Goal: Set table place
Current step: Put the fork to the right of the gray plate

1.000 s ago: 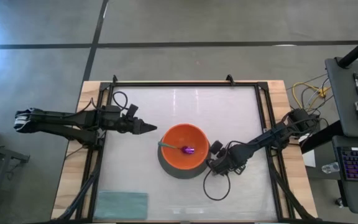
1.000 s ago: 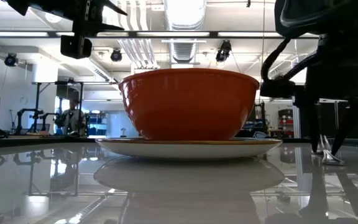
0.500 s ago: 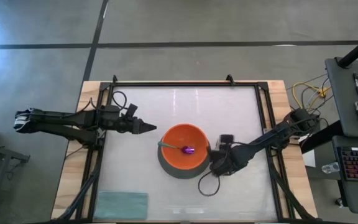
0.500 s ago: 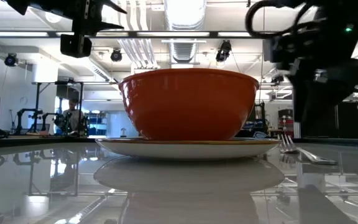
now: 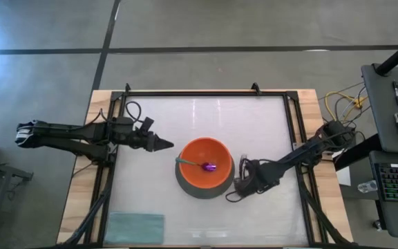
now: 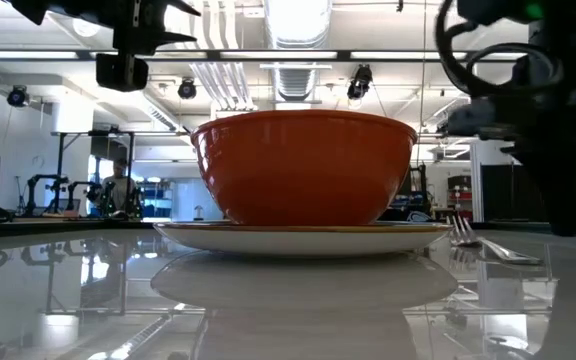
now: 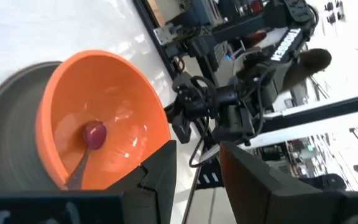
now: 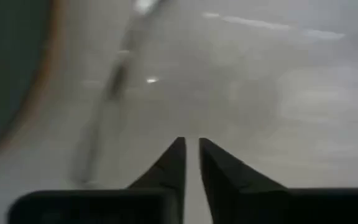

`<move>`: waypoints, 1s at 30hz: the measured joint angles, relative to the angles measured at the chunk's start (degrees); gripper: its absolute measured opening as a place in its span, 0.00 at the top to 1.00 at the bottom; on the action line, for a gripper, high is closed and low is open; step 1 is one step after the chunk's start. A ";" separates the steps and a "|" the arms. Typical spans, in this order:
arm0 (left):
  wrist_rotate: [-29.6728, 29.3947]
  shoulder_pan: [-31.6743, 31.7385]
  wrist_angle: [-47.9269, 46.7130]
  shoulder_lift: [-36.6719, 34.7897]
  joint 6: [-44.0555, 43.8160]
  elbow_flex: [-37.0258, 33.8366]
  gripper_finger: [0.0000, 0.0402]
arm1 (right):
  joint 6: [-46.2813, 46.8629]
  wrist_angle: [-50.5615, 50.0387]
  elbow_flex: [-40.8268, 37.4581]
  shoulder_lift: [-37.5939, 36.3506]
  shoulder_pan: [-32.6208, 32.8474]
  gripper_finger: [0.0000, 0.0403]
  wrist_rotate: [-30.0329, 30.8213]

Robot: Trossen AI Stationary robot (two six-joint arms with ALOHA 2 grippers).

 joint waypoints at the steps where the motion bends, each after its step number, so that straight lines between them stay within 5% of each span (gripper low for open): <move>1: 0.49 0.00 0.02 0.00 0.03 0.00 0.73 | 1.38 1.66 -0.12 0.00 0.00 0.94 0.70; 13: 1.84 0.01 -0.02 -0.04 2.08 -0.52 0.73 | 20.00 2.29 -4.69 -2.20 -0.83 0.98 11.31; 22: 3.49 -0.01 -0.06 -0.04 3.11 -0.57 0.73 | 24.79 15.88 -12.69 -9.39 -1.51 0.98 19.47; 30: 3.48 -0.01 -0.05 -0.08 3.11 -0.57 0.73 | 24.63 15.49 -14.95 -9.48 -2.68 0.98 16.31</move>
